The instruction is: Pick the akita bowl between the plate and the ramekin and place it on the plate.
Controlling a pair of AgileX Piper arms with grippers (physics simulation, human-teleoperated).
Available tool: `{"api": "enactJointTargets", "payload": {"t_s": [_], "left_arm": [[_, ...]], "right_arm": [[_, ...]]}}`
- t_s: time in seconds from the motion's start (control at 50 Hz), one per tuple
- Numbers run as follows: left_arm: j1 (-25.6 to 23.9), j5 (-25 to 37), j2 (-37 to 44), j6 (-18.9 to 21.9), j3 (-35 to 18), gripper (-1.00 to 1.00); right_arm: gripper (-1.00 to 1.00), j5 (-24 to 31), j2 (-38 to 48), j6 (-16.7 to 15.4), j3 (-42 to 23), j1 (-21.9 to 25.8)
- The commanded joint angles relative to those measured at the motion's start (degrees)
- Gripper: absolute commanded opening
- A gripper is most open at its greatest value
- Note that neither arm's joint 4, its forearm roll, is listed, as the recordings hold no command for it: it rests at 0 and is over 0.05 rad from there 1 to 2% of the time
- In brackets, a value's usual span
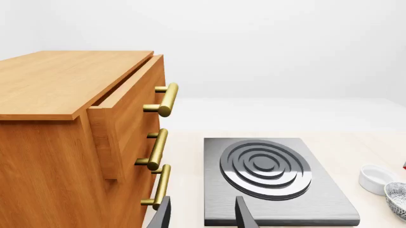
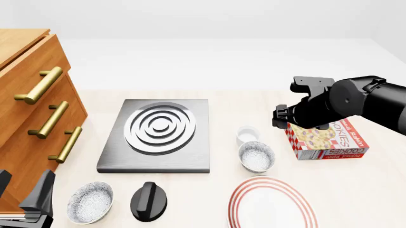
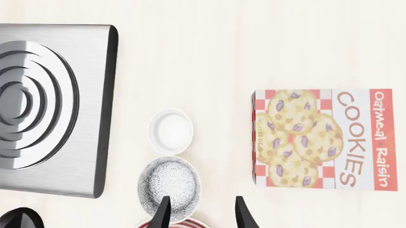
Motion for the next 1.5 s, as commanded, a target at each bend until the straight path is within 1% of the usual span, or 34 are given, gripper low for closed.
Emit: {"api": "enactJointTargets", "payload": {"t_s": [0.02, 0.16, 0.52, 0.66, 0.74, 0.88, 1.18, 1.5], "left_arm": [[0.0, 0.0, 0.0, 0.0, 0.0, 1.0], [0.0, 0.0, 0.0, 0.0, 0.0, 1.0], [0.0, 0.0, 0.0, 0.0, 0.0, 1.0], [0.0, 0.0, 0.0, 0.0, 0.0, 1.0], [0.0, 0.0, 0.0, 0.0, 0.0, 1.0], [0.0, 0.0, 0.0, 0.0, 0.0, 1.0], [0.0, 0.0, 0.0, 0.0, 0.0, 1.0], [0.0, 0.0, 0.0, 0.0, 0.0, 1.0]], "right_arm": [[1.0, -1.4, 2.5, 1.1, -0.5, 0.1], [1.0, -4.1, 5.2, 2.2, 1.4, 0.9], [1.0, -6.1, 6.2, 2.3, 4.1, 1.0], [1.0, -7.0, 6.4, 3.5, 5.5, 2.1], [1.0, -7.8, 6.4, 2.6, 6.5, 1.5], [1.0, -9.0, 7.4, 2.3, 7.4, 1.5], [1.0, -10.5, 6.2, 1.4, 10.5, 1.1], [1.0, -12.1, 7.7, 1.6, 11.5, 2.0]]}}
